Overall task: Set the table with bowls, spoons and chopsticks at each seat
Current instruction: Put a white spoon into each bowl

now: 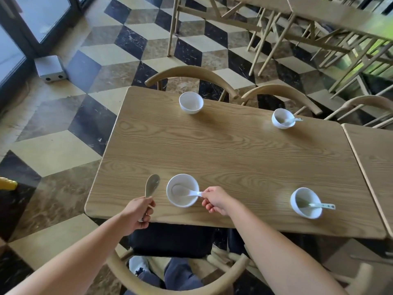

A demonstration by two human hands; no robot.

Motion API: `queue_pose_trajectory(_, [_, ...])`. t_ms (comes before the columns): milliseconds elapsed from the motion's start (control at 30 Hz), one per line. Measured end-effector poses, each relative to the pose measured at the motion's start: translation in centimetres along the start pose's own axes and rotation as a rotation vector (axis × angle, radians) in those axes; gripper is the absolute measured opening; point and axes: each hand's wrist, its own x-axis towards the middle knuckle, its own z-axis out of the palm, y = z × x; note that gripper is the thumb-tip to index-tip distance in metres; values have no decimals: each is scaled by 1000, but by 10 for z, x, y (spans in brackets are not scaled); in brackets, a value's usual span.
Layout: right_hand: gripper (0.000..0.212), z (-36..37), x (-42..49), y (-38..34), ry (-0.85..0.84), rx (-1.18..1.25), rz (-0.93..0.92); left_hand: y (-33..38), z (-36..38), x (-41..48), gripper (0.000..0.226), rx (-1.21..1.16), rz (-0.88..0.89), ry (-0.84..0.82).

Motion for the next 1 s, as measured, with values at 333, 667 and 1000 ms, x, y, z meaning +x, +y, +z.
queue_pose_trajectory(333, [7,-1,7,2,-25,46,34,3,-2,-7,23,-19,-7,18])
queue_pose_trajectory(667, [8,-18,0,8,22,178,-18,16,6,-9,28,6,1,-35])
queue_pose_trajectory(1000, [4,-13,3,11,85,204,-22,28,12,-12,27,70,16,-49])
